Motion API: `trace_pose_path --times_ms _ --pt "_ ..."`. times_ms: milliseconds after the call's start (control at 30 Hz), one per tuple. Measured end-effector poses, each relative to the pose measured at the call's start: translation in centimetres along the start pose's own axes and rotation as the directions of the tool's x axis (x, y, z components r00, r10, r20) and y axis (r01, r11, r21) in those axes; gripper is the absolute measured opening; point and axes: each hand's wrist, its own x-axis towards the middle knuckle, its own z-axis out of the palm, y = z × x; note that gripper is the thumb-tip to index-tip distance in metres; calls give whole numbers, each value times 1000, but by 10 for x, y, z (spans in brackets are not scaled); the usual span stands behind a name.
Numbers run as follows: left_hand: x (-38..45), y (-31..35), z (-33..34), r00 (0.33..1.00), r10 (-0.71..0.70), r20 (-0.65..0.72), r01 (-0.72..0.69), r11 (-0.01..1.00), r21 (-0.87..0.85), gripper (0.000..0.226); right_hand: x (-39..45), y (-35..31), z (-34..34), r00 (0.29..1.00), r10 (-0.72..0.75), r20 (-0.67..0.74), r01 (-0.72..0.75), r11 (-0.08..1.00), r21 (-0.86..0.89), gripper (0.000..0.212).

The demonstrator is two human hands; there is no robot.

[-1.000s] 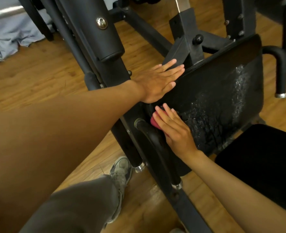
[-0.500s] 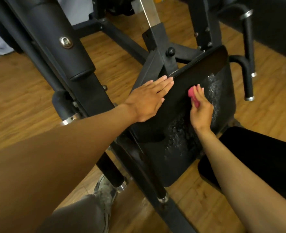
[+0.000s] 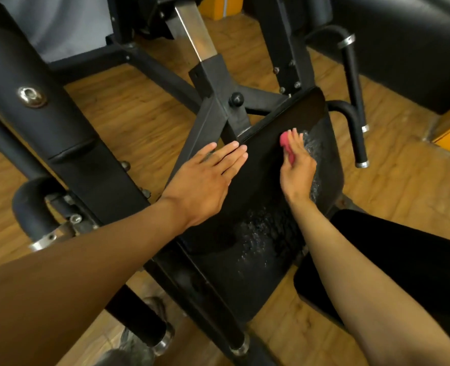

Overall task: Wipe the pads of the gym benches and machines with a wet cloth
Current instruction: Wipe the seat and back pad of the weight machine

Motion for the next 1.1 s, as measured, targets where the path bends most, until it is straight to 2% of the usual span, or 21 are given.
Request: trace_pose_path --times_ms 67,167,200,300,367,400,467,567,667,767,833,933,1000,1100 --pt "1 -2 -1 1000 1 29 -1 1000 -2 64 -20 -10 0 993 -101 52 101 995 12 52" --pt "18 -4 -4 997 14 73 -14 1000 -2 66 -32 -5 -4 937 -328 119 323 944 63 53" --pt "29 -2 -4 997 30 70 -30 1000 -6 66 -19 2 -5 942 -318 107 314 948 46 54" --pt "66 4 1 993 115 24 -115 993 19 66 38 35 -9 997 -66 43 67 998 -12 53" --pt "80 5 8 988 151 25 -152 987 58 65 78 56 -14 996 87 32 -89 993 81 49" --pt "82 6 10 989 145 24 -146 987 63 66 96 63 -18 979 195 56 -203 956 211 46" --pt "82 5 16 992 129 5 -129 991 42 66 120 67 -31 951 308 22 -306 929 210 39" --pt "83 7 18 990 140 -19 -139 990 22 67 116 58 -39 952 300 60 -303 904 302 41" --pt "83 8 18 991 130 -25 -129 991 34 66 58 65 -22 994 48 100 -55 996 64 52" --pt "82 9 20 991 127 -47 -126 992 32 66 58 71 -26 992 -64 104 62 998 24 50" --pt "82 8 20 990 130 -57 -129 991 21 66 108 78 -32 990 1 140 9 998 -69 41" --pt "82 9 19 990 125 -59 -125 992 9 65 172 83 -37 966 236 109 -221 966 -134 40" --pt "82 9 17 991 124 -49 -123 992 8 65 163 81 -34 968 225 107 -211 969 -128 37" --pt "82 10 15 991 125 -53 -124 992 7 66 112 83 -35 989 96 114 -90 994 -60 40"
